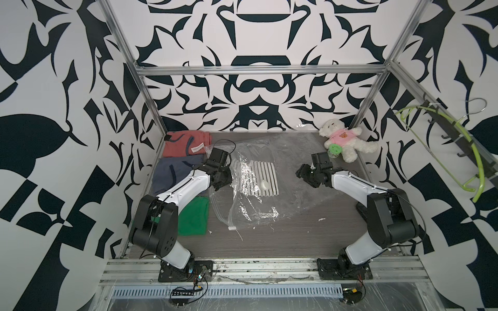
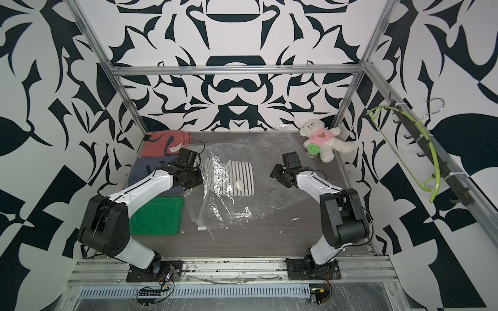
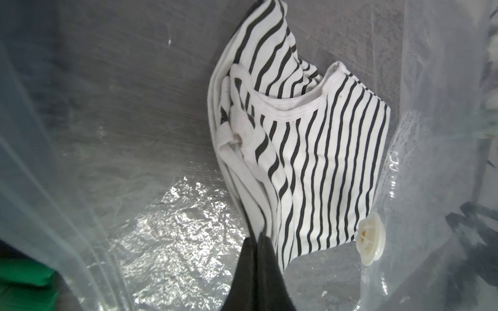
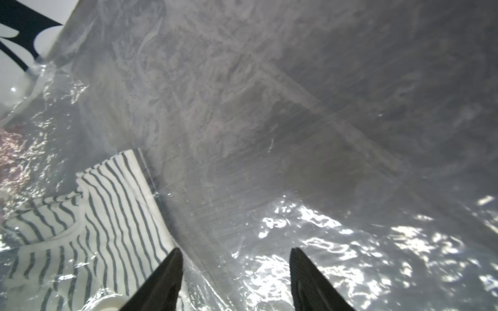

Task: Take the tank top out of the vacuum bag
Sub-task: Take out the tank top from the vacuum bag.

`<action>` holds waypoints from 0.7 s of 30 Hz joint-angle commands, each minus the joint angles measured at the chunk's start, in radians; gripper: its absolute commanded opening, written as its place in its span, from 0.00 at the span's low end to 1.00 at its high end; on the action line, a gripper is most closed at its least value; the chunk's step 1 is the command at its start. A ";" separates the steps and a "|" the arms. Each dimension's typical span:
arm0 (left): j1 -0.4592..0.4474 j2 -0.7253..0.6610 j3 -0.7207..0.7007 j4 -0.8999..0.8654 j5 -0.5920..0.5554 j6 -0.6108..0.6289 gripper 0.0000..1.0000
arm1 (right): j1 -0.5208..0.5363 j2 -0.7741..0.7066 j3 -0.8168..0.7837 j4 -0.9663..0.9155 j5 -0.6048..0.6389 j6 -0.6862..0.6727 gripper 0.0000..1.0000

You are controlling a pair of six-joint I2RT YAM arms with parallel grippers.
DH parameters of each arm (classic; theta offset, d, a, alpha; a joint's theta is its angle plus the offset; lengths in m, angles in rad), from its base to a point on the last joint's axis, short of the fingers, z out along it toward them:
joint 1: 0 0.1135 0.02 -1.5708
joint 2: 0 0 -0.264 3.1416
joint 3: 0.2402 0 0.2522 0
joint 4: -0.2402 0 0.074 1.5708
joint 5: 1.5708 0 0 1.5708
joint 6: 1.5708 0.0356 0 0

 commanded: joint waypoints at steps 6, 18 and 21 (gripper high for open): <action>0.000 -0.024 -0.019 -0.077 -0.055 -0.032 0.00 | 0.125 -0.003 -0.049 0.234 0.040 -0.123 0.64; 0.002 -0.098 0.001 -0.205 -0.111 -0.068 0.00 | 0.171 0.039 -0.171 0.436 0.083 -0.120 0.62; 0.002 -0.116 -0.029 -0.217 -0.146 -0.072 0.00 | 0.171 0.061 -0.167 0.440 0.068 -0.105 0.62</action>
